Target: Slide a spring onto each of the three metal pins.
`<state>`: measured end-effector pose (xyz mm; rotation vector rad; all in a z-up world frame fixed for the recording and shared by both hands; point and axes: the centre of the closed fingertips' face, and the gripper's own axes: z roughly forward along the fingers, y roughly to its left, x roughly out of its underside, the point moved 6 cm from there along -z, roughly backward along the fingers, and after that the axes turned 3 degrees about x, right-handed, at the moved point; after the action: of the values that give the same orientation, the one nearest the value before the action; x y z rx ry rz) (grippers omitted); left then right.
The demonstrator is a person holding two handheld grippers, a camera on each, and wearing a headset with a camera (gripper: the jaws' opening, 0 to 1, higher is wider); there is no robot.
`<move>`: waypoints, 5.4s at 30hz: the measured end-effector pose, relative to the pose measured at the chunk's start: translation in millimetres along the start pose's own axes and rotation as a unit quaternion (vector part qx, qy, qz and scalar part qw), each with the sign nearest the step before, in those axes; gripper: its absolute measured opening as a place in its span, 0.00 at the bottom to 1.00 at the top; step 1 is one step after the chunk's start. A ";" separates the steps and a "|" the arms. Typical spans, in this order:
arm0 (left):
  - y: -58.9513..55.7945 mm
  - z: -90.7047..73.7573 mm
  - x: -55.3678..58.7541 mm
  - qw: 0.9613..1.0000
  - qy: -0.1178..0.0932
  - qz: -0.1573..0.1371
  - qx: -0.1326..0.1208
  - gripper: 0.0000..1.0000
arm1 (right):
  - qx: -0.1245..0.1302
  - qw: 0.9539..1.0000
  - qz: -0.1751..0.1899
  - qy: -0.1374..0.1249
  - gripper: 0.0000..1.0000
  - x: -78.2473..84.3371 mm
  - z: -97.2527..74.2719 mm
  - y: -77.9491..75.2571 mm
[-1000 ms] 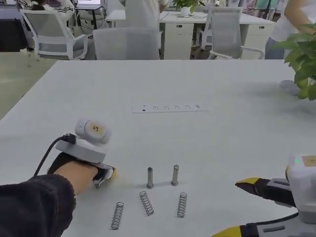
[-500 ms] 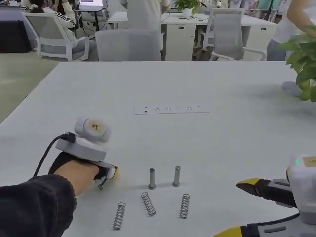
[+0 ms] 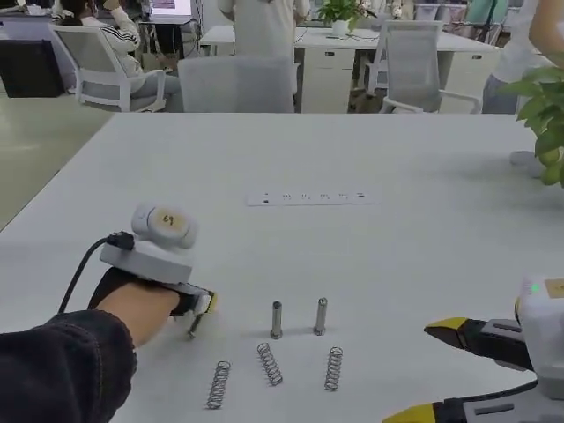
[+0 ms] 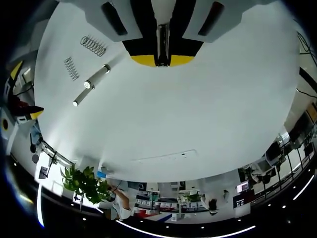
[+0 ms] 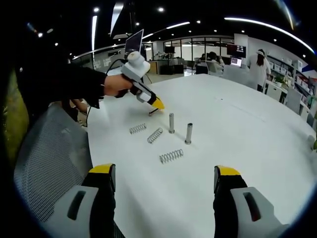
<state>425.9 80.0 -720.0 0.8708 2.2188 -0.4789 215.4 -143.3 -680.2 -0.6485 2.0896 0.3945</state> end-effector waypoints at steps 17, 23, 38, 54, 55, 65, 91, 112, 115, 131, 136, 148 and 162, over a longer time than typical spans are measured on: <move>-4.2 -16.9 -1.7 1.000 -0.024 -0.001 0.005 0.00 | 0.001 1.000 -0.012 0.000 0.81 -7.2 -1.5 4.2; -3.4 -19.8 0.6 1.000 -0.030 -0.002 0.007 0.00 | 0.001 1.000 -0.015 0.000 0.81 -9.3 -2.1 5.6; -5.5 -26.0 3.0 0.999 -0.043 -0.010 0.013 0.00 | 0.000 1.000 -0.022 0.002 0.81 -12.9 -3.1 7.0; -9.9 -27.1 2.4 0.999 -0.033 -0.001 0.017 0.00 | -0.002 1.000 -0.023 0.002 0.81 -14.8 -3.1 7.6; -10.1 -27.2 2.5 0.999 -0.032 0.000 0.018 0.00 | -0.002 1.000 -0.024 0.002 0.81 -14.8 -2.8 7.6; -12.9 -28.7 4.1 1.000 -0.019 0.014 0.018 0.00 | -0.004 1.000 -0.024 0.002 0.81 -15.4 -1.9 8.1; -16.7 -29.8 2.7 0.999 -0.032 0.028 0.023 0.03 | -0.005 1.000 -0.024 0.003 0.81 -15.6 -0.7 8.8; -14.9 -32.9 1.5 0.998 -0.052 0.022 0.019 0.20 | -0.005 1.000 -0.027 0.003 0.81 -16.5 -0.5 10.0; -15.1 -33.9 0.7 0.998 -0.055 0.020 0.020 0.22 | -0.005 1.000 -0.027 0.002 0.81 -17.0 -0.6 10.3; -20.7 -54.6 -1.9 0.996 -0.086 0.000 0.023 0.24 | -0.005 1.000 -0.028 0.001 0.81 -18.1 -1.2 9.6; -25.7 -63.9 -0.3 0.995 -0.093 -0.012 0.027 0.24 | -0.006 1.000 -0.029 0.000 0.81 -18.4 -0.7 10.1; -38.5 -74.6 17.2 0.996 -0.082 -0.024 0.036 0.23 | -0.008 1.000 -0.030 -0.002 0.81 -19.9 0.2 11.3; -64.1 -66.1 51.3 0.998 -0.022 0.019 0.048 0.22 | -0.010 0.999 -0.033 -0.007 0.81 -22.4 0.0 13.2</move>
<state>322.3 94.0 -706.0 0.9415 2.1501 -0.5841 218.3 -125.9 -661.1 -0.7222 2.0471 0.3836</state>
